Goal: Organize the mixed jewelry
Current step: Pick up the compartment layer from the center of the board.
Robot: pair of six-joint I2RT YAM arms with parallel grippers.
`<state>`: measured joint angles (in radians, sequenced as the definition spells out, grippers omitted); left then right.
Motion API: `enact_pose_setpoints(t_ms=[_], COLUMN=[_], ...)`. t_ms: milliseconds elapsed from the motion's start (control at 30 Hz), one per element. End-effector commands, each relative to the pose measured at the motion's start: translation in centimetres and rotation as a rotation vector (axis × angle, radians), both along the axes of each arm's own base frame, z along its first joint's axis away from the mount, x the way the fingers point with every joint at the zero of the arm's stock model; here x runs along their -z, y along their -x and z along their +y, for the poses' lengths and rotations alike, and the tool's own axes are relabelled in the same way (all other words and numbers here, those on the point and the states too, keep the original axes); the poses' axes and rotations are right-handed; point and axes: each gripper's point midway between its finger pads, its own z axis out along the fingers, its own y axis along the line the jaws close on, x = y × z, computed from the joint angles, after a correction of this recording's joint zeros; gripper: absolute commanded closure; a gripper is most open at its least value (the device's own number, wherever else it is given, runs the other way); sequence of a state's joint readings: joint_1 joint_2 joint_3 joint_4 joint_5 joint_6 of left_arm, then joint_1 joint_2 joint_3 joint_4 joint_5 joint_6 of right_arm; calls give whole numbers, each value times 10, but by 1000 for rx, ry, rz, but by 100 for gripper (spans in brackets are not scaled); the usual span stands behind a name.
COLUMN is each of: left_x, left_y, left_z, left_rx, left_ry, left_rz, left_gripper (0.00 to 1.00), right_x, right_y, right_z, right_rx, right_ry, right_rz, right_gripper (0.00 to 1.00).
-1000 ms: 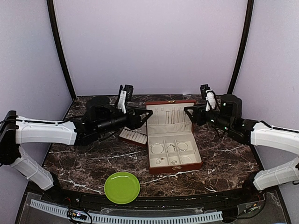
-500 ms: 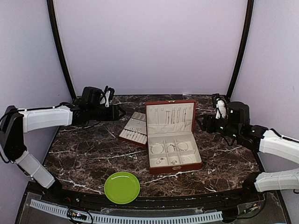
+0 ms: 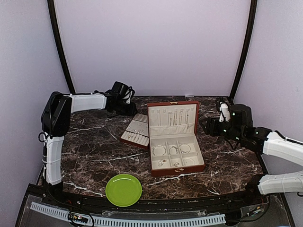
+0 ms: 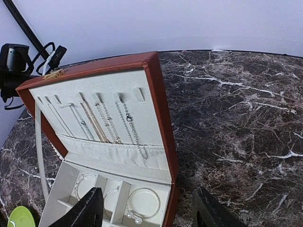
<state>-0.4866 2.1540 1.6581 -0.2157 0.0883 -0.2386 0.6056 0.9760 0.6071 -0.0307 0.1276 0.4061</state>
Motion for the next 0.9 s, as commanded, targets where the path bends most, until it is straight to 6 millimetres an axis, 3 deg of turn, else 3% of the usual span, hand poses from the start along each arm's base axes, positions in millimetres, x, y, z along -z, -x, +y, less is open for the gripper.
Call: enact_pose_setpoints(t_ms=[0, 300, 467, 867], left_x=[-5, 38, 42, 61], left_y=[-16, -23, -28, -27], left_z=[6, 0, 2, 4], left_rx=[1, 9, -4, 49], left_ry=[-52, -73, -93, -162], left_rz=[-11, 65, 61, 84], left_gripper=[64, 67, 68, 83], right_x=[3, 7, 2, 10], right_y=[-7, -13, -13, -8], right_z=[0, 7, 7, -2], right_rx=[17, -8, -9, 14], right_ry=[-8, 17, 11, 18], right_rz=[10, 20, 10, 13], right_gripper=[35, 35, 36, 35])
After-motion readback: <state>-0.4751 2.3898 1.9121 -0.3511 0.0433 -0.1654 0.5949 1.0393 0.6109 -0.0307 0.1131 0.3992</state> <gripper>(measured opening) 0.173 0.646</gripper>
